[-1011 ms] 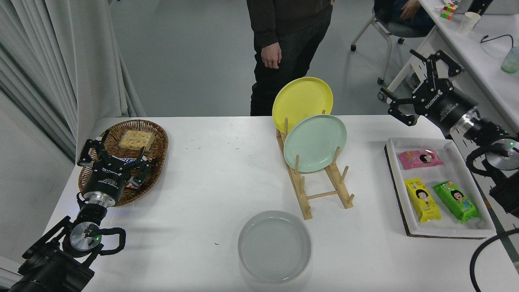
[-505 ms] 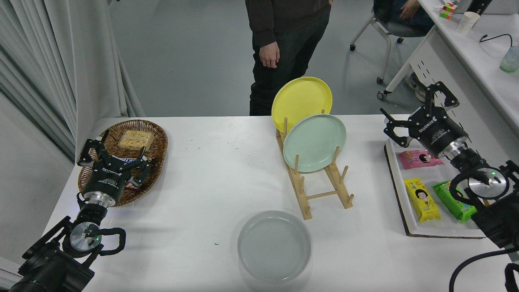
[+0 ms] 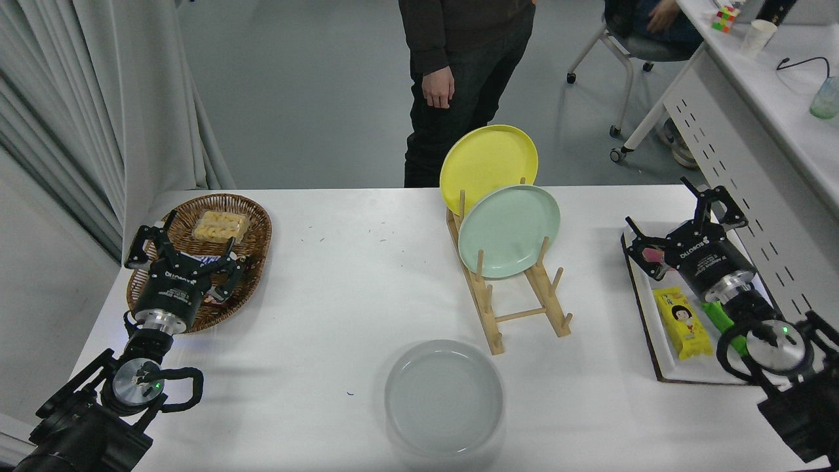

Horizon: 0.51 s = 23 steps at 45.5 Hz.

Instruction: Place the plate on the table

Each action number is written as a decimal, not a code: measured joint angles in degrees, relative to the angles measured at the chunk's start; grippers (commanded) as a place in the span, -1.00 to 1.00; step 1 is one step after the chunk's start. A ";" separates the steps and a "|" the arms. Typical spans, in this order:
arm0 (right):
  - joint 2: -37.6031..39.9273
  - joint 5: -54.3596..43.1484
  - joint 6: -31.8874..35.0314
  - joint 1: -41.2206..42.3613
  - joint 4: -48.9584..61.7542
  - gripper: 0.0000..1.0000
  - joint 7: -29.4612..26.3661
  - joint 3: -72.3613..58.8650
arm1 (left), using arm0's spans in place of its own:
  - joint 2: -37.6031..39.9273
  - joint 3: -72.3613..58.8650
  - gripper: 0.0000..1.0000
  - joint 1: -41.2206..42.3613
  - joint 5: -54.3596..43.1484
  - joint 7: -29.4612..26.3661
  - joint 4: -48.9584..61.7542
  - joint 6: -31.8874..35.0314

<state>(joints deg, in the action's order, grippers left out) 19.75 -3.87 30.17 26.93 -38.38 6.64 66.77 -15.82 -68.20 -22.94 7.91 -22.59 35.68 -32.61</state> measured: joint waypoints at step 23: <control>-4.08 -0.35 3.14 -6.45 0.77 1.00 0.98 11.54 | 0.00 0.00 0.96 0.00 0.00 0.02 0.00 0.00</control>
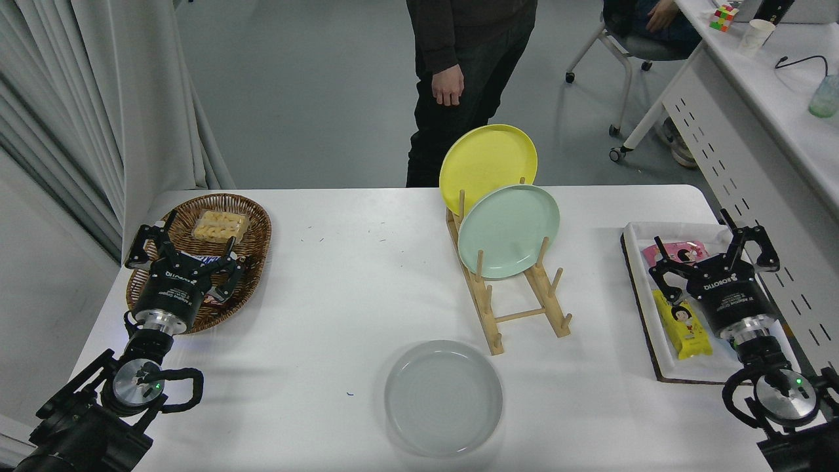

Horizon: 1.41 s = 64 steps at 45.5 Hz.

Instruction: Place the plate on the table

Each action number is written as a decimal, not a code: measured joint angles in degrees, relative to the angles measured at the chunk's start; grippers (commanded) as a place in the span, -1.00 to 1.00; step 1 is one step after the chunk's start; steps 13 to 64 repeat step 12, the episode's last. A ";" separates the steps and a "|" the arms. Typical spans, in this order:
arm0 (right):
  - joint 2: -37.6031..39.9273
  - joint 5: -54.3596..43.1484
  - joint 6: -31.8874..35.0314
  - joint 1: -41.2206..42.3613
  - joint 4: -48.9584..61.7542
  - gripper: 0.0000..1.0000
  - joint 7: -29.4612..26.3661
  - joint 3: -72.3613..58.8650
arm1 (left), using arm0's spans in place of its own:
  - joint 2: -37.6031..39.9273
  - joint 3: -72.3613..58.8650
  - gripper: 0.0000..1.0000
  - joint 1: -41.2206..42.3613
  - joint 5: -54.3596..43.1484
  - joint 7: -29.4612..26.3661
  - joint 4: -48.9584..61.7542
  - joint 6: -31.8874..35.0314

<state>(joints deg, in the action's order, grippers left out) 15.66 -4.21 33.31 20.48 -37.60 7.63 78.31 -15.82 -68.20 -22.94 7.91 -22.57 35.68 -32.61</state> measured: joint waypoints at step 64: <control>-0.51 0.19 0.06 -0.22 1.72 1.00 0.07 1.36 | 0.00 0.00 0.96 0.00 0.00 0.00 0.00 0.00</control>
